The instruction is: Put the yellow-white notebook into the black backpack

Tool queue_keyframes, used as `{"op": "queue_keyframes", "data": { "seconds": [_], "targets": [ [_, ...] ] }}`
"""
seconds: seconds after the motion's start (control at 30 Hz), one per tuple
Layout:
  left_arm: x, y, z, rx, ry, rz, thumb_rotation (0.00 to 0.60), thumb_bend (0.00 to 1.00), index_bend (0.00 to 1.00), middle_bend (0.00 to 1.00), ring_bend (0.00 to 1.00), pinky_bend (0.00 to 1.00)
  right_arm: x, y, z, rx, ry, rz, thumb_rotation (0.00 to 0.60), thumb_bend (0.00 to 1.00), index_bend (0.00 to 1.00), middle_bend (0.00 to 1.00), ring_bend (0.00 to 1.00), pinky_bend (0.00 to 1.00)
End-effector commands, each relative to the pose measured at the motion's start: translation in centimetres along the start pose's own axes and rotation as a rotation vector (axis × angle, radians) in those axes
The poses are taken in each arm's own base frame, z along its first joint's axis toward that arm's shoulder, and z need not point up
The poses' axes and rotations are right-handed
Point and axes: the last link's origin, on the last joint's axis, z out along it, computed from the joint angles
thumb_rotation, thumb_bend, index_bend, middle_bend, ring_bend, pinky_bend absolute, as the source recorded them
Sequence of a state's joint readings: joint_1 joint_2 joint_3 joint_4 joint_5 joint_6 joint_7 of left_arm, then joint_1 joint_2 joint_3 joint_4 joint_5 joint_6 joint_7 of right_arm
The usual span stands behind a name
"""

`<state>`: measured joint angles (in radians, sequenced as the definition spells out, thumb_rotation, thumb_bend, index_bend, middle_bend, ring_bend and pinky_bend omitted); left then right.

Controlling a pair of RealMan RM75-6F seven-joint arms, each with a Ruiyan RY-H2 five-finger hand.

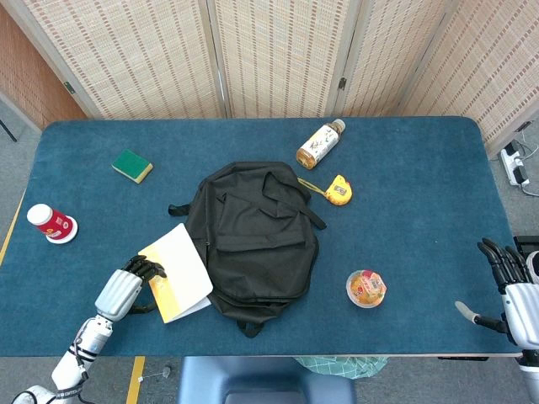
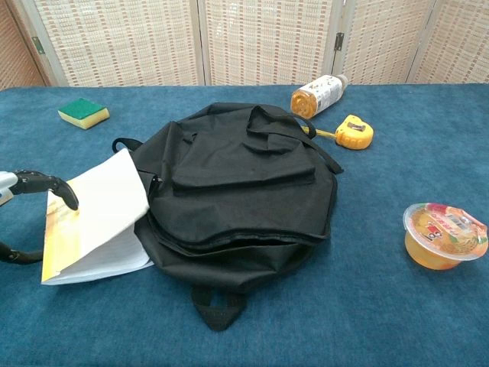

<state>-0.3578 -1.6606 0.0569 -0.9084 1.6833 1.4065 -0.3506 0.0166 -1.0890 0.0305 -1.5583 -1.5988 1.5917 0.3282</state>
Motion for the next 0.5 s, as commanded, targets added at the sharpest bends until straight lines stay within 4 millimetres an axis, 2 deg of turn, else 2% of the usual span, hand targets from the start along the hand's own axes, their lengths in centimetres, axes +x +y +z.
{"op": "queue_keyframes", "data": {
  "seconds": [0.03, 0.5],
  "targets": [
    [-0.1, 0.2, 0.3, 0.007, 0.028, -0.055, 0.6, 0.24, 0.4, 0.36, 0.3, 0.22, 0.1, 0.0, -0.1, -0.001, 0.002, -0.001, 0.6, 0.19, 0.0, 0.08, 0.1, 0.01],
    [-0.5, 1.5, 1.6, -0.019, 0.073, -0.123, 0.6, 0.28, 0.4, 0.36, 0.3, 0.22, 0.2, 0.0, -0.3, -0.005, 0.008, -0.001, 0.6, 0.19, 0.0, 0.08, 0.09, 0.01]
  ]
}}
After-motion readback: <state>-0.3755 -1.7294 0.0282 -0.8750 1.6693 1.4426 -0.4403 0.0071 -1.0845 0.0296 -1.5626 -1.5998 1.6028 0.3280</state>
